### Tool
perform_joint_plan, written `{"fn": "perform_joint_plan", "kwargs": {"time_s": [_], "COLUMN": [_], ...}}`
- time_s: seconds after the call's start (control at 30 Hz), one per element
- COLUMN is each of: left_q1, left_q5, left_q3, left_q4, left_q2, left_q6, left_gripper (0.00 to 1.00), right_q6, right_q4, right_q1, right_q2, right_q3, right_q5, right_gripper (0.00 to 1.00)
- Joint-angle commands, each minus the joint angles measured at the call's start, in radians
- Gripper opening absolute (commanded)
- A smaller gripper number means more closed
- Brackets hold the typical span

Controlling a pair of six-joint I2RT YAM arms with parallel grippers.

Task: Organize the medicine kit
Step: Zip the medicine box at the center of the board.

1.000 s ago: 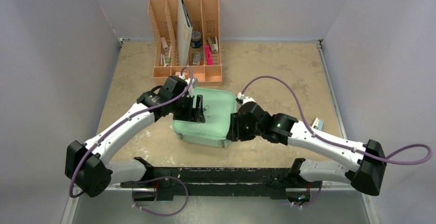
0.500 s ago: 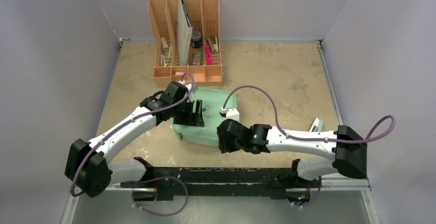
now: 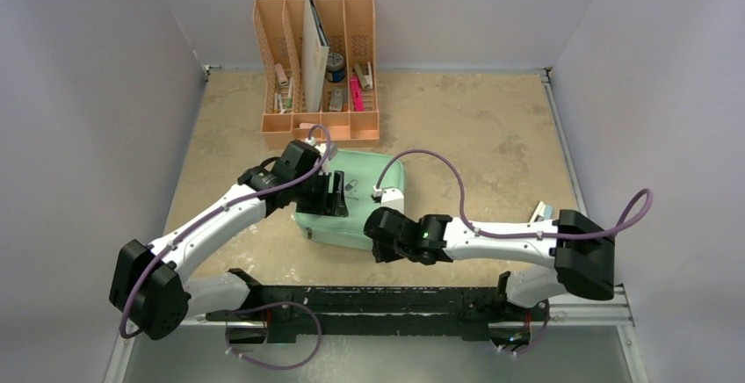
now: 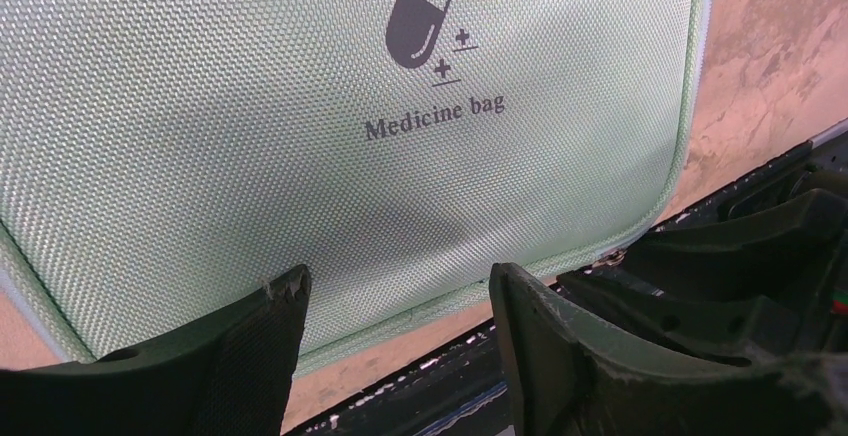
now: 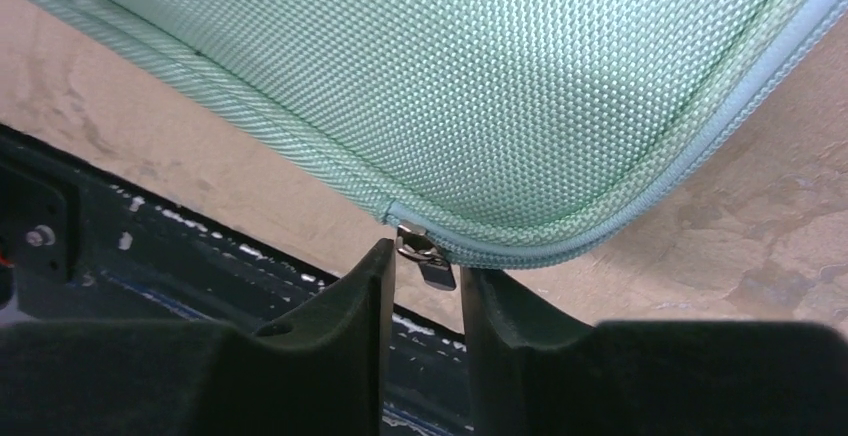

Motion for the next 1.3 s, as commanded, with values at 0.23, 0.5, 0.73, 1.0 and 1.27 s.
{"fn": "perform_joint_plan", "kwargs": {"time_s": [0.23, 0.5, 0.73, 1.0, 1.27], "left_q1": [0.003, 0.002, 0.002, 0.003, 0.003], "left_q5": [-0.054, -0.106, -0.101, -0.117, -0.299], "left_q3": [-0.052, -0.037, -0.035, -0.025, 0.142], "left_q4": [-0.025, -0.056, -0.058, -0.064, -0.191], "left_q2": [-0.033, -0.020, -0.017, 0.002, -0.009], "left_q6": [0.002, 0.031, 0.029, 0.040, -0.045], "left_gripper": [0.65, 0.65, 0.65, 0.65, 0.70], "right_q6": [0.020, -0.025, -0.046, -0.206, -0.285], "right_q4": [-0.069, -0.169, -0.203, -0.067, 0.086], "right_q1": [-0.004, -0.006, -0.006, -0.007, -0.007], "right_q2": [0.004, -0.139, -0.205, -0.187, -0.139], "right_q3": [0.029, -0.074, -0.120, -0.144, -0.091], "right_q5": [0.089, 0.134, 0.198, 0.151, 0.059], "right_gripper": [0.00, 0.00, 0.00, 0.00, 0.00]}}
